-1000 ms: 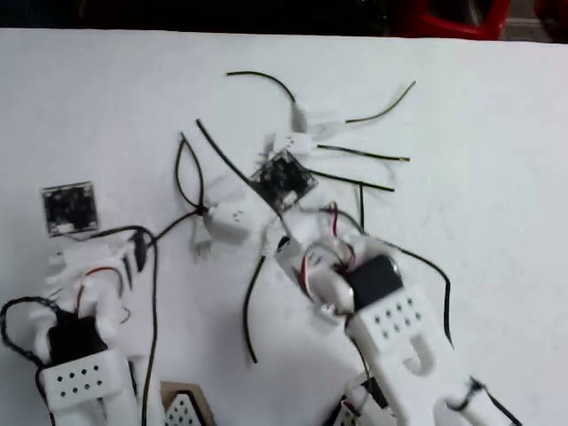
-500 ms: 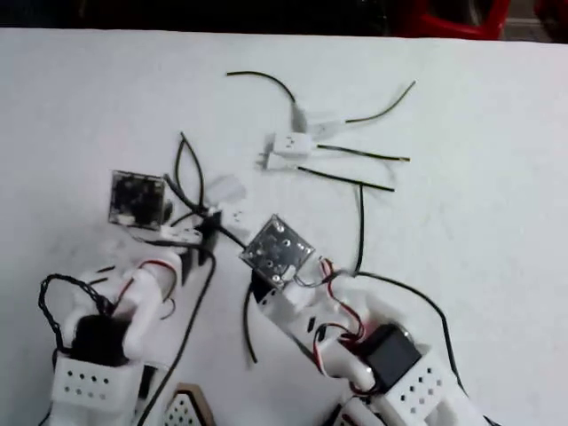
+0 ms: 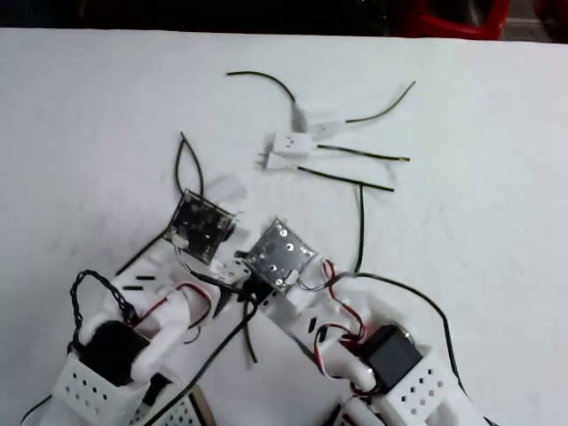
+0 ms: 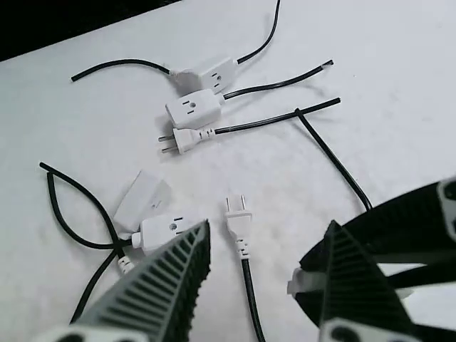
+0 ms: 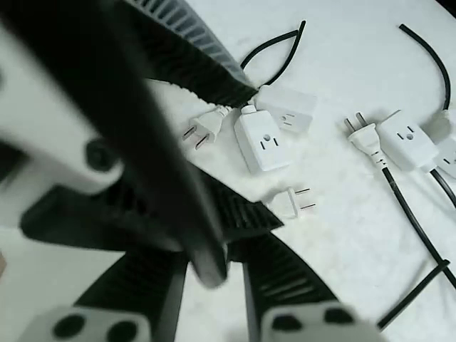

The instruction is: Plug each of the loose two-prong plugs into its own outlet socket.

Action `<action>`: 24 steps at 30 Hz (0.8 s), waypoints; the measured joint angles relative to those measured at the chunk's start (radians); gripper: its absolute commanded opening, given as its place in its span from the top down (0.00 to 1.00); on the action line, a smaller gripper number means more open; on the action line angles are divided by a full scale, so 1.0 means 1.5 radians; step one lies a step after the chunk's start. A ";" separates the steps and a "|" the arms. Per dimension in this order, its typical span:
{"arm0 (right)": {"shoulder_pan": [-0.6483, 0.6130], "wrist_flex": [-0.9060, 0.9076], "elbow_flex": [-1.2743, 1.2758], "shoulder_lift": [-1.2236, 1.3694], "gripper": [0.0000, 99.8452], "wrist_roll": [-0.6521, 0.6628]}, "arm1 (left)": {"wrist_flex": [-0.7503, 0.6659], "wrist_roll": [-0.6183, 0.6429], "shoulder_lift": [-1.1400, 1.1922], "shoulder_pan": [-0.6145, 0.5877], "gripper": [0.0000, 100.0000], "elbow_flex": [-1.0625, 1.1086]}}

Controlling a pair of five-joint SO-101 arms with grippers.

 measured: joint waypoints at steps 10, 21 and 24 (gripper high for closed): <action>0.134 -0.036 -0.001 -0.002 0.98 -0.025 | 0.001 -0.065 0.005 -0.149 0.73 0.000; 0.413 -0.143 -0.001 -0.002 0.98 -0.098 | 0.025 -0.107 0.236 -0.131 0.68 -0.059; 0.473 -0.168 -0.001 -0.002 0.98 -0.131 | 0.025 -0.066 0.334 -0.080 0.68 -0.100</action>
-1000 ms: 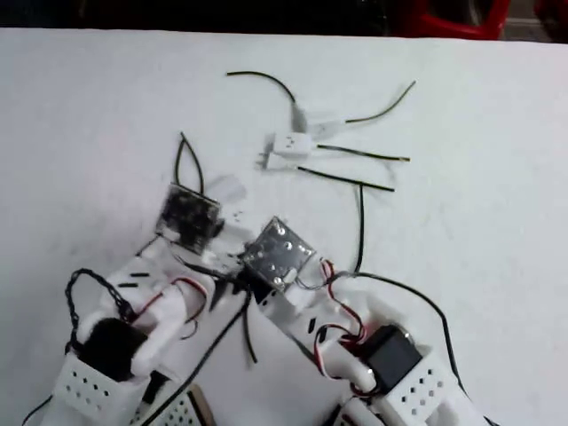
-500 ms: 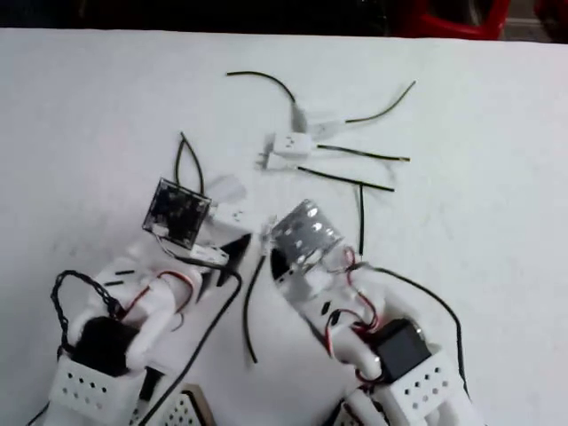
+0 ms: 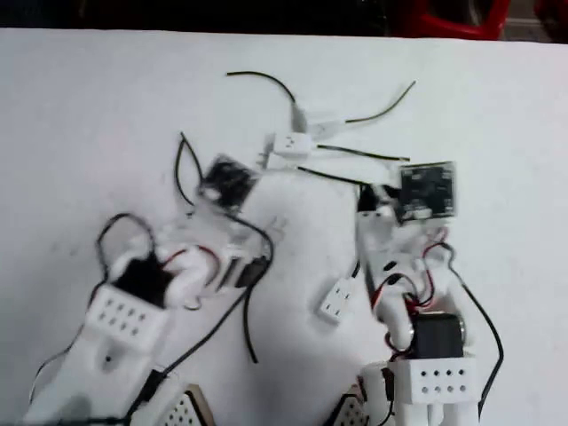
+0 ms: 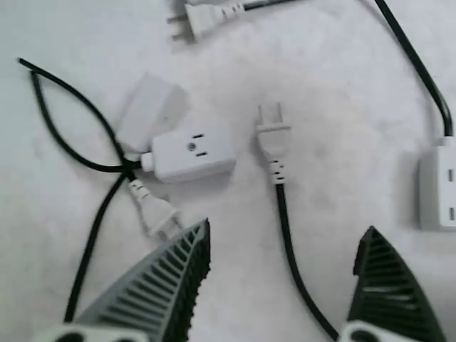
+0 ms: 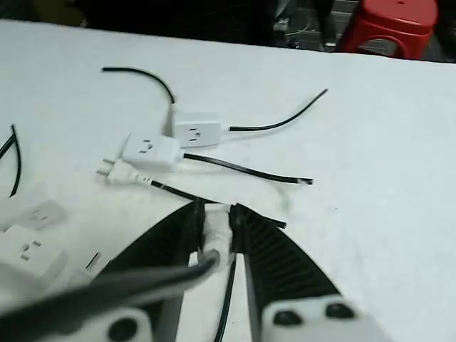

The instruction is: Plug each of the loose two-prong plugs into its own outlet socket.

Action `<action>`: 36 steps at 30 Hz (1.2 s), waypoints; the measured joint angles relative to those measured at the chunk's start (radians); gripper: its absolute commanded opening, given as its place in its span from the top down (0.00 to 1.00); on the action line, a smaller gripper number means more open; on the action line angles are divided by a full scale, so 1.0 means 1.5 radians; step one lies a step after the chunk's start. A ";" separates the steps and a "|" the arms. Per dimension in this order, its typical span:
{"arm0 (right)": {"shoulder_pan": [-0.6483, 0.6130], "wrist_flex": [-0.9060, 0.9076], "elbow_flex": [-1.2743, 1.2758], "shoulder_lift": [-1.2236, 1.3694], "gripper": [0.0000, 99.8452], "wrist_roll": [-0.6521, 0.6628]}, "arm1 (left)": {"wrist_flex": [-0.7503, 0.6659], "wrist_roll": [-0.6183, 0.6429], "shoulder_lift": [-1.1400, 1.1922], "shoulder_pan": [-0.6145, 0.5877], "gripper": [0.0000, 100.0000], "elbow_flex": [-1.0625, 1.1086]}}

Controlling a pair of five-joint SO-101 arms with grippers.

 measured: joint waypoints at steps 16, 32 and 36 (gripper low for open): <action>0.122 -0.047 0.000 0.000 0.98 -0.080 | -0.086 0.127 0.457 0.250 0.68 -0.199; 0.122 -0.047 0.000 0.000 0.98 -0.080 | -0.088 0.119 0.684 0.310 0.93 -0.334; 0.122 -0.047 0.000 0.000 0.98 -0.080 | -0.088 0.008 0.684 0.309 0.95 -0.334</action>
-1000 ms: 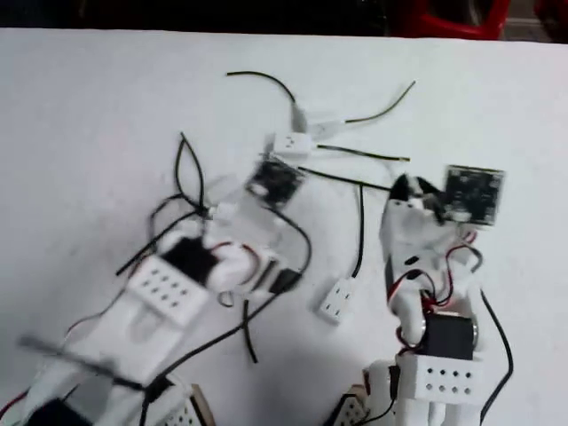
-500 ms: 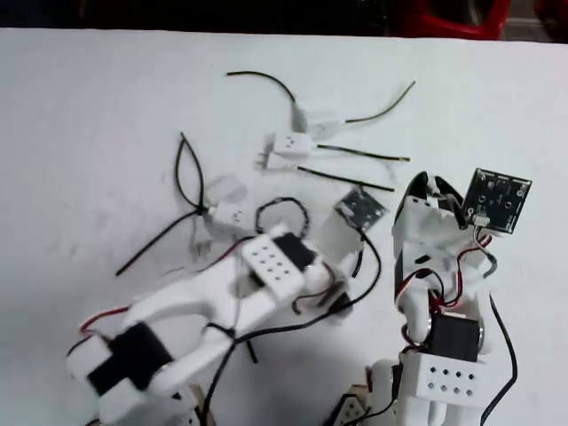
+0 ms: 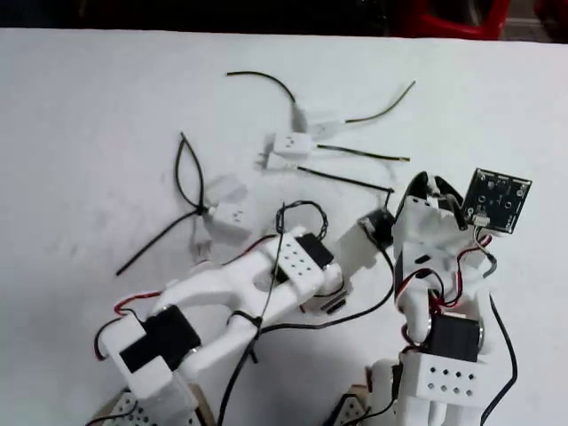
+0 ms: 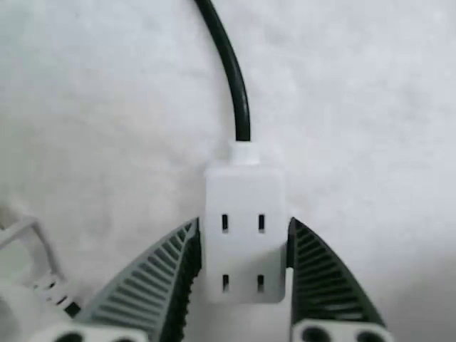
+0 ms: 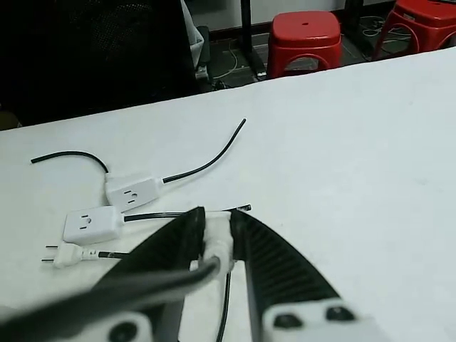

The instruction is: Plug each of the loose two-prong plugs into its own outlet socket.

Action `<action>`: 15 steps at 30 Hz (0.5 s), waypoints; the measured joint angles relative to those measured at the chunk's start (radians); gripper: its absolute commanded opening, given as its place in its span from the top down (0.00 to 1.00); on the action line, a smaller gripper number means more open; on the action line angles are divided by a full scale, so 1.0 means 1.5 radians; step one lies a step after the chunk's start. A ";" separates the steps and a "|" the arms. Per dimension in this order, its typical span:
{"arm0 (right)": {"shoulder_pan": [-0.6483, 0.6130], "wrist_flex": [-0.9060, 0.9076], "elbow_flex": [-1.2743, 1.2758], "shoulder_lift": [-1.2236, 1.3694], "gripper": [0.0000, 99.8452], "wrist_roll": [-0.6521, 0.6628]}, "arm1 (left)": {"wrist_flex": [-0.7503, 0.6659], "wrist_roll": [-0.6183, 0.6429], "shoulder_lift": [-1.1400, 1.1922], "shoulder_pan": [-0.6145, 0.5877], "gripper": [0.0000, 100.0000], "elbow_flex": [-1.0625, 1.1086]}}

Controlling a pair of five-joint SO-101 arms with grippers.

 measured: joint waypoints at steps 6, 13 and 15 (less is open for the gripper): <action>0.000 0.000 0.000 0.000 0.98 0.000 | 0.000 -0.075 0.000 -0.073 0.91 -0.009; 0.000 0.000 0.000 0.000 0.98 0.000 | 0.000 -0.111 0.001 -0.200 0.74 -0.058; 0.000 0.000 0.000 0.000 0.98 0.000 | 0.000 -0.111 0.001 -0.211 0.73 -0.061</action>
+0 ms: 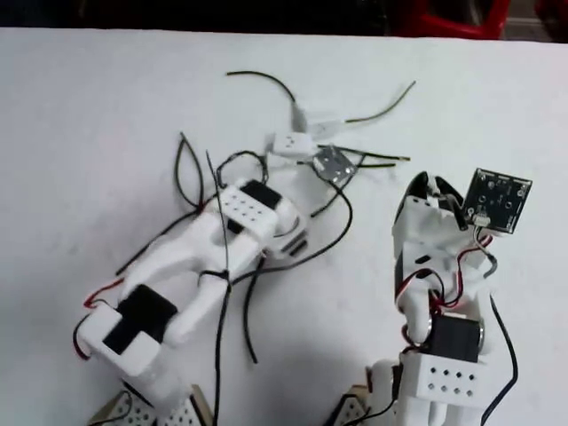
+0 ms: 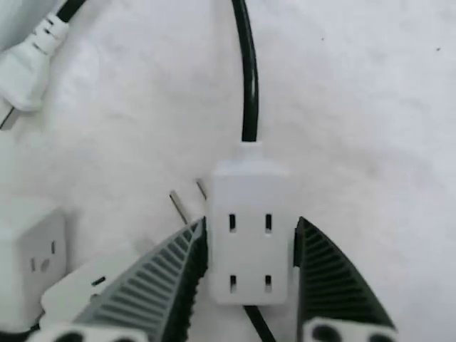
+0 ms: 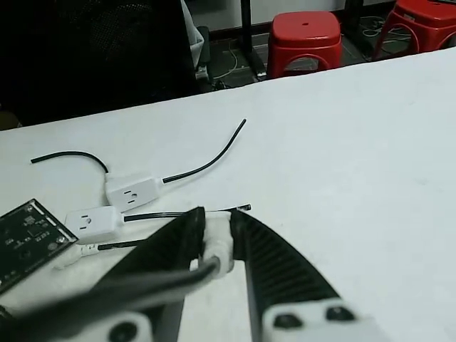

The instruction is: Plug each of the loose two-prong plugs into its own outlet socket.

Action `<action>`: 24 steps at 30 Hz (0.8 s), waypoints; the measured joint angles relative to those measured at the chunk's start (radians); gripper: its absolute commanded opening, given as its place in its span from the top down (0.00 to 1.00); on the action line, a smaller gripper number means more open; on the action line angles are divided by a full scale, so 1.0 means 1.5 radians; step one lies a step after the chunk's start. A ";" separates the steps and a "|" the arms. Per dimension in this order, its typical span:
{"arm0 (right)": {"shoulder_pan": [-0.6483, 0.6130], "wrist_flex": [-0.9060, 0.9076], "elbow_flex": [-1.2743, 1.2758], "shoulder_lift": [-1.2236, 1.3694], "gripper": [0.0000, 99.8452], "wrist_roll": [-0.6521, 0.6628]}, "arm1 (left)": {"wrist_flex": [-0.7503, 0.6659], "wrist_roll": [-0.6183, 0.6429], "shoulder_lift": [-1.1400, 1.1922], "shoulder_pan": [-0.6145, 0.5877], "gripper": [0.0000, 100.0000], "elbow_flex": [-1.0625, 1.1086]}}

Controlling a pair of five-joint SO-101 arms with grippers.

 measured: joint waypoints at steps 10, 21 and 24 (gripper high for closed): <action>-0.005 0.000 0.000 0.000 0.98 0.000 | 0.084 0.008 -0.024 -0.025 0.73 -0.046; -0.077 0.024 0.000 0.000 0.98 0.000 | 0.169 0.008 -0.323 -0.136 0.73 -0.004; -0.080 0.026 0.000 0.000 0.98 0.000 | 0.106 0.008 -0.339 -0.154 0.73 0.069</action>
